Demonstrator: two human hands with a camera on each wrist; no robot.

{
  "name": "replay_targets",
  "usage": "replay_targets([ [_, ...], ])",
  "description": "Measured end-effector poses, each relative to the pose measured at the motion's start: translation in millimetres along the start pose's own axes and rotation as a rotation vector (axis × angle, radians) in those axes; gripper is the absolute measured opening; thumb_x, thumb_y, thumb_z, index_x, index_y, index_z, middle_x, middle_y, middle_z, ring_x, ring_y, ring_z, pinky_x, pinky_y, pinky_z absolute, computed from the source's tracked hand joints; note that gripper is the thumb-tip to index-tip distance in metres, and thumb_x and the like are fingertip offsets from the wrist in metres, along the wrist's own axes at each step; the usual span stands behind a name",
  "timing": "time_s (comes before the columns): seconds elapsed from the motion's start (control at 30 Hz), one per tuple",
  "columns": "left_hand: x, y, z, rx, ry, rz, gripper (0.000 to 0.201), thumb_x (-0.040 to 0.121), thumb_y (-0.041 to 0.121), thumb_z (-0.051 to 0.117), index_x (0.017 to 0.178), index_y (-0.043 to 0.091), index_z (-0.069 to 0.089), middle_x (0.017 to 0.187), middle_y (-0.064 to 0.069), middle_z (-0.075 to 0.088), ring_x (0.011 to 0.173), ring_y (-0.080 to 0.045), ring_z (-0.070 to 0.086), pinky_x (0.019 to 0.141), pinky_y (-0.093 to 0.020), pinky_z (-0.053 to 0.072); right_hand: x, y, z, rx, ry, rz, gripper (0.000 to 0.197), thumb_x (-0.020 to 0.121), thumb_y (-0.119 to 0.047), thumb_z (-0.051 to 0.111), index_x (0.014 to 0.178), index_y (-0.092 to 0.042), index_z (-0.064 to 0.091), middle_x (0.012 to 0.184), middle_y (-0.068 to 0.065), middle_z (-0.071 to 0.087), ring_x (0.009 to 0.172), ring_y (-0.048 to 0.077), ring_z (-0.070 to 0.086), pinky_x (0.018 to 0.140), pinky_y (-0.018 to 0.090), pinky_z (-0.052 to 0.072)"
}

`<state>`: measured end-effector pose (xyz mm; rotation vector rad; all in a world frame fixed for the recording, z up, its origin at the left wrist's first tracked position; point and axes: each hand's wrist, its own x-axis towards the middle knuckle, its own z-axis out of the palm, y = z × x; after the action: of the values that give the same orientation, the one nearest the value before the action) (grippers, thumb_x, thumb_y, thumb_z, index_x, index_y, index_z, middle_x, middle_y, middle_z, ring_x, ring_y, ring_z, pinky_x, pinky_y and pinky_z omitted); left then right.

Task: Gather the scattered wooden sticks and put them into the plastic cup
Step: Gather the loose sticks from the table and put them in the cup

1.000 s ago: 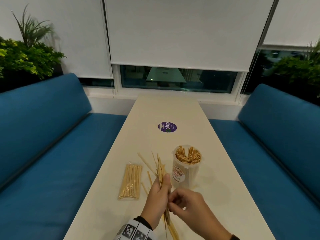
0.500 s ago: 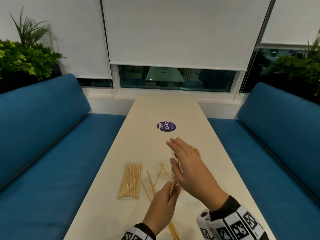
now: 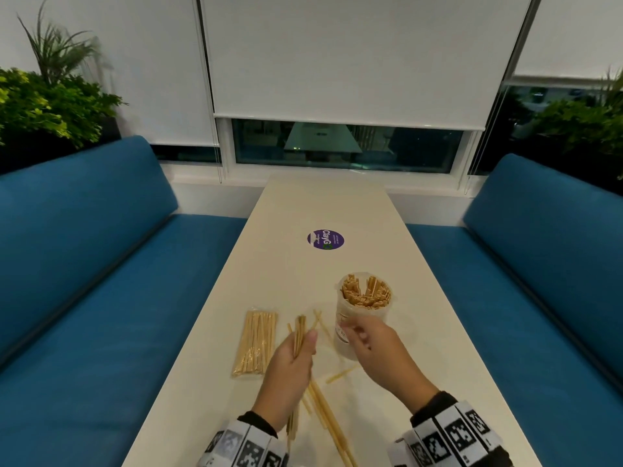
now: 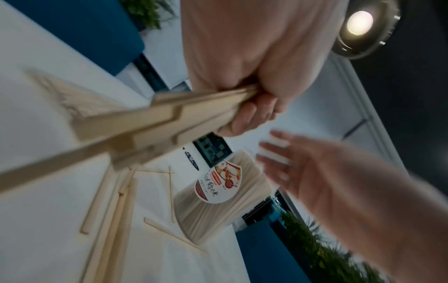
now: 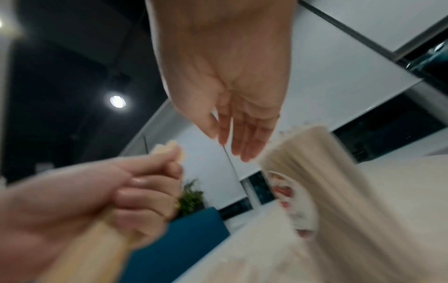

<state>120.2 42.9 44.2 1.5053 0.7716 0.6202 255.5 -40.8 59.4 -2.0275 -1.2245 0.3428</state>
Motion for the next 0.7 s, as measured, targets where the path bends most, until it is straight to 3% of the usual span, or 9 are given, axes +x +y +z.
replay_targets([
  [0.1, 2, -7, -12, -0.018, 0.023, -0.1, 0.028, 0.094, 0.038, 0.047, 0.081, 0.013, 0.051, 0.051, 0.007, 0.033, 0.041, -0.006, 0.031, 0.05, -0.021, 0.03, 3, 24, 7, -0.132, -0.11, 0.116, 0.035, 0.097, -0.015, 0.041, 0.131, -0.018, 0.049, 0.132, 0.0, 0.055, 0.121, 0.017, 0.051, 0.097, 0.023, 0.04],
  [0.27, 0, -20, -22, -0.063, 0.037, -0.211, 0.028, 0.094, 0.037, 0.048, 0.083, 0.011, 0.051, 0.053, 0.006, 0.03, 0.048, -0.01, 0.026, 0.05, -0.022, 0.027, 10, 27, 10, -0.134, -0.123, 0.106, 0.044, 0.098, -0.012, 0.038, 0.141, -0.018, 0.037, 0.139, 0.006, 0.049, 0.125, 0.021, 0.048, 0.097, 0.021, 0.037],
  [0.4, 0, -29, -27, -0.032, 0.058, -0.246, 0.029, 0.094, 0.037, 0.048, 0.081, 0.011, 0.05, 0.055, 0.005, 0.031, 0.048, -0.01, 0.028, 0.05, -0.021, 0.028, 16, 44, 21, -0.251, -0.098, 0.074, 0.041, 0.096, -0.008, 0.04, 0.136, -0.014, 0.043, 0.141, 0.004, 0.044, 0.129, 0.02, 0.042, 0.105, 0.022, 0.031],
  [0.53, 5, -34, -29, 0.125, 0.043, -0.206, 0.024, 0.094, 0.039, 0.047, 0.081, 0.019, 0.052, 0.069, 0.001, 0.045, 0.057, -0.011, 0.04, 0.06, -0.025, 0.035, 17, 68, 37, -0.478, -0.257, 0.013, 0.039, 0.096, -0.008, 0.041, 0.133, -0.015, 0.05, 0.143, 0.002, 0.042, 0.131, 0.019, 0.04, 0.108, 0.026, 0.033],
  [0.6, 7, -37, -27, 0.286, -0.01, -0.147, 0.022, 0.094, 0.037, 0.048, 0.084, 0.019, 0.053, 0.074, 0.001, 0.047, 0.064, -0.011, 0.043, 0.062, -0.024, 0.035, 16, 76, 43, -0.577, -0.317, -0.023, 0.035, 0.095, -0.011, 0.044, 0.128, -0.014, 0.055, 0.139, 0.004, 0.045, 0.127, 0.022, 0.043, 0.105, 0.029, 0.037],
  [0.7, 9, -39, -21, 0.495, -0.182, -0.09, 0.012, 0.093, 0.031, 0.052, 0.085, 0.022, 0.055, 0.074, 0.006, 0.05, 0.061, -0.006, 0.043, 0.057, -0.017, 0.033, 16, 82, 45, -0.635, -0.31, -0.057, 0.023, 0.093, -0.018, 0.05, 0.113, -0.012, 0.061, 0.121, 0.004, 0.055, 0.111, 0.022, 0.051, 0.09, 0.028, 0.04],
])
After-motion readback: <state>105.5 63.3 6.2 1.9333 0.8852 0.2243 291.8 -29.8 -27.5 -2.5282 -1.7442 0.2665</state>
